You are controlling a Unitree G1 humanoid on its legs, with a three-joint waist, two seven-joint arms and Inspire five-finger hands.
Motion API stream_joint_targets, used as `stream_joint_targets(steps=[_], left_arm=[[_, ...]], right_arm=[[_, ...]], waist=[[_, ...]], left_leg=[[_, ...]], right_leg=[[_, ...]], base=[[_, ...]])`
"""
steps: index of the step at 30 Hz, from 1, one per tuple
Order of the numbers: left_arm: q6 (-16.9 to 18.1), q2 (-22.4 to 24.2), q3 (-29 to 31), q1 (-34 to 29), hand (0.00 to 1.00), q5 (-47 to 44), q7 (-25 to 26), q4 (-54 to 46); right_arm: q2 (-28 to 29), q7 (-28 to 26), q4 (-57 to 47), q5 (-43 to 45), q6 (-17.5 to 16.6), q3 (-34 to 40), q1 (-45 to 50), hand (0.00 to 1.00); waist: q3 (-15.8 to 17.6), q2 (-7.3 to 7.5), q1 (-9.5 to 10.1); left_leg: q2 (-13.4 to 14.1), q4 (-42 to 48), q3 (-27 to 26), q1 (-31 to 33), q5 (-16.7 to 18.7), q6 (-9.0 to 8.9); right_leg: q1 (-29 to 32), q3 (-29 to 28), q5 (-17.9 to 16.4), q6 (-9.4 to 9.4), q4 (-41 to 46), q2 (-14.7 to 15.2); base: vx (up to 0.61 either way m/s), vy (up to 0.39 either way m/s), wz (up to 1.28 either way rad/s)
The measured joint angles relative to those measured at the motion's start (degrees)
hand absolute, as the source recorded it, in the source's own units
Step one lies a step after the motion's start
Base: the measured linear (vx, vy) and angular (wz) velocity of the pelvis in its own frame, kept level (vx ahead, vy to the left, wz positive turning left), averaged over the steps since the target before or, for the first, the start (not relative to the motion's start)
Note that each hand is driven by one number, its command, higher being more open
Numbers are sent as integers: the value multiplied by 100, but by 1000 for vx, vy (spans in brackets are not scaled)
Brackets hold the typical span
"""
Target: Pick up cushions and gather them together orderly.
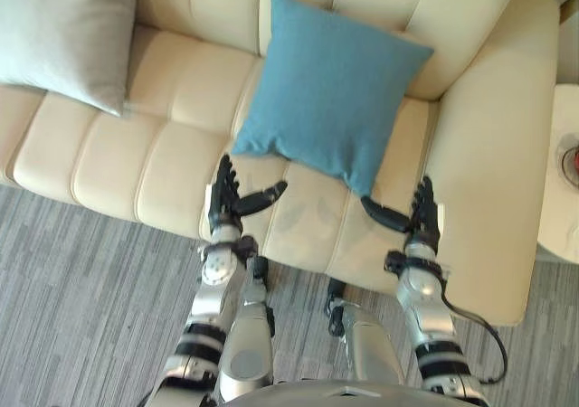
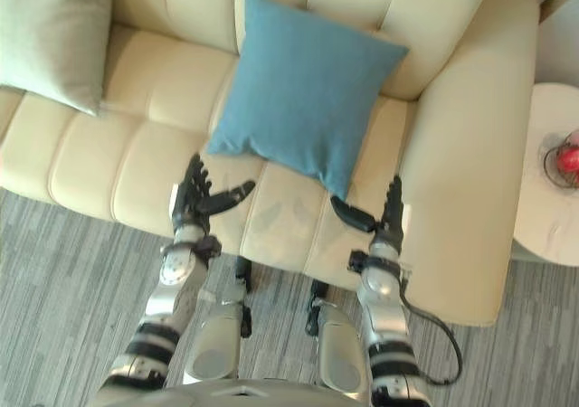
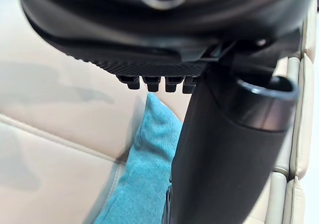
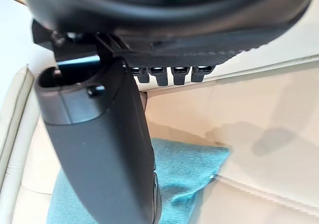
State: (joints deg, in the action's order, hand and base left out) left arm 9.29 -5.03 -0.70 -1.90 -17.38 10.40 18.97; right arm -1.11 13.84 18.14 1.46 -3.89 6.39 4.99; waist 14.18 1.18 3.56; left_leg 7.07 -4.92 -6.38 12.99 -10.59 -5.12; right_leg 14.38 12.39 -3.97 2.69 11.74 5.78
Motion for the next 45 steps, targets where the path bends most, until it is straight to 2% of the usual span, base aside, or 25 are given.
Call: stream_joint_targets(steps=[6,7,9,15,19,21,24,25,26,27,28,29,30,31,32,33,34,35,37,38,40,41,42,44,45], left_arm=[[-200,6,443,-578,100,185,-373,1321],[-253,18,548,-702,100,393,-501,1876],[-320,57,621,-813,100,594,-592,2358],[-407,75,898,-895,100,1058,-637,3150],[-402,30,897,-874,100,1139,-612,3299],[-400,30,916,-788,100,1140,-586,3386],[-400,19,917,-627,100,1135,-563,3395],[-403,26,896,-478,100,1132,-559,3366],[-404,46,893,-454,100,1132,-560,3355],[-399,161,967,-419,100,1133,-565,3274],[-403,204,983,-417,100,1135,-565,3228],[-401,219,985,-422,100,1136,-567,3200],[-399,206,1015,-450,100,1136,-544,3113],[-398,189,1042,-457,100,1137,-530,3027],[-396,179,1075,-466,100,1137,-524,2980],[-395,153,1131,-436,100,1134,-482,2963],[-410,236,1193,-437,100,1133,-448,2954],[-408,353,1211,-490,100,1133,-443,2902],[-409,364,1146,-529,100,1119,-414,2764],[-410,352,1095,-460,100,1119,-347,2777],[-430,452,1025,-417,100,1121,-328,2784],[-429,442,940,-422,100,1121,-310,2782],[-429,408,847,-409,100,1126,-291,2762],[-431,387,851,-325,100,1133,-300,2721],[-431,372,866,-332,100,1133,-290,2716]], right_arm=[[70,-482,1270,85,-2,103,347,100],[74,-612,1746,75,3,114,360,100],[75,-662,2145,72,3,139,381,100],[71,-742,3094,-141,19,301,421,100],[25,-735,3342,-139,19,425,415,100],[33,-727,3463,-130,39,498,341,100],[69,-718,3445,-128,50,483,158,100],[114,-699,3422,-121,51,465,53,100],[113,-697,3417,-121,51,464,37,100],[134,-670,3363,-117,63,471,-37,100],[157,-661,3333,-114,75,469,14,100],[173,-657,3330,-114,77,469,46,100],[204,-657,3328,-114,87,460,89,100],[232,-655,3322,-113,82,460,86,100],[253,-653,3320,-112,82,460,80,100],[271,-647,3326,-96,81,471,2,100],[230,-616,3322,-32,81,501,-59,100],[196,-564,3321,70,82,505,-59,100],[199,-495,3265,113,81,487,-138,100],[140,-475,3266,115,78,487,-274,100],[60,-431,3259,116,86,493,-366,100],[66,-400,3272,122,93,504,-324,100],[87,-378,3264,145,89,515,-300,100],[146,-352,3268,158,92,602,-325,100],[145,-313,3263,219,91,625,-284,100]], waist=[[-598,0,-31],[-743,-16,-29],[-876,-42,-35],[-1037,-62,-53],[-1058,-83,-77],[-1019,-45,-74],[-802,21,-70],[-700,120,-68],[-689,121,-61],[-581,-3,-8],[-576,22,-16],[-584,40,-2],[-622,97,53],[-656,152,88],[-676,186,104],[-711,260,148],[-709,133,224],[-717,76,273],[-763,194,316],[-731,106,336],[-601,-123,331],[-601,-162,292],[-597,-136,241],[-508,-92,243],[-479,-22,230]], left_leg=[[3,-1,-147,-590,230,-41],[4,-2,-227,-786,297,-31],[1,-4,-274,-902,337,-33],[-12,-8,-442,-1287,448,-32],[-38,-11,-612,-1431,499,-22],[-38,-7,-753,-1430,506,-11],[-30,109,-915,-1328,546,38],[25,653,-984,-937,742,139],[59,798,-997,-843,809,173],[282,1132,-1048,-624,964,296],[274,1250,-1004,-588,1011,320],[262,1298,-979,-573,1028,324],[240,1441,-894,-516,1057,324],[225,1590,-826,-363,1055,322],[216,1668,-810,-265,1055,322],[191,1867,-790,-60,1003,251],[266,1833,-741,11,916,249],[284,1714,-736,16,760,279],[191,1714,-740,360,582,189],[189,1614,-684,529,405,147],[295,1370,-503,532,96,113],[308,1183,-463,522,-221,99],[272,986,-409,543,-476,42],[302,1760,-464,643,206,167],[282,2356,-504,604,791,201]], right_leg=[[-695,-82,22,36,-396,-66],[-885,-155,42,59,-528,-85],[-1005,-202,58,79,-608,-90],[-1431,-395,209,120,-946,-138],[-1518,-573,282,147,-1008,-128],[-1434,-713,344,155,-1006,-128],[-1143,-868,349,163,-681,-113],[-792,-853,417,257,-316,-68],[-719,-843,461,318,-267,-70],[-523,-607,92,222,591,-4],[-374,-413,-314,135,1655,154],[-356,-364,-444,174,2093,234],[-406,-327,-588,292,2989,390],[-507,-358,-552,338,3311,455],[-575,-396,-475,413,3330,480],[-650,-430,-642,574,3026,419],[-749,-371,-732,657,2697,298],[-1021,-293,-1002,604,2212,223],[-1099,-140,-1565,286,1523,265],[-1148,-78,-1651,143,1103,151],[-1150,120,-1561,93,1098,-10],[-1158,269,-1537,49,1116,-71],[-1153,503,-1454,-87,1039,-60],[-1143,653,-1395,-187,1055,-11],[-1137,714,-1387,-197,1114,82]], base=[[57,10,-10],[-7,20,-20],[-22,23,-17],[-10,26,-16],[-6,41,-27],[-37,40,-34],[-93,31,-29],[-158,41,-24],[-200,11,-33],[-156,-10,-12],[-138,-29,-2],[-36,-50,24],[-43,-112,26],[-46,-146,23],[-90,-186,15],[-118,-177,5],[-146,-194,4],[-129,-166,8],[-201,-188,14],[-223,-141,17],[-223,-81,40],[-293,-93,73],[-253,-75,71],[-160,-4,42],[-109,52,27]])
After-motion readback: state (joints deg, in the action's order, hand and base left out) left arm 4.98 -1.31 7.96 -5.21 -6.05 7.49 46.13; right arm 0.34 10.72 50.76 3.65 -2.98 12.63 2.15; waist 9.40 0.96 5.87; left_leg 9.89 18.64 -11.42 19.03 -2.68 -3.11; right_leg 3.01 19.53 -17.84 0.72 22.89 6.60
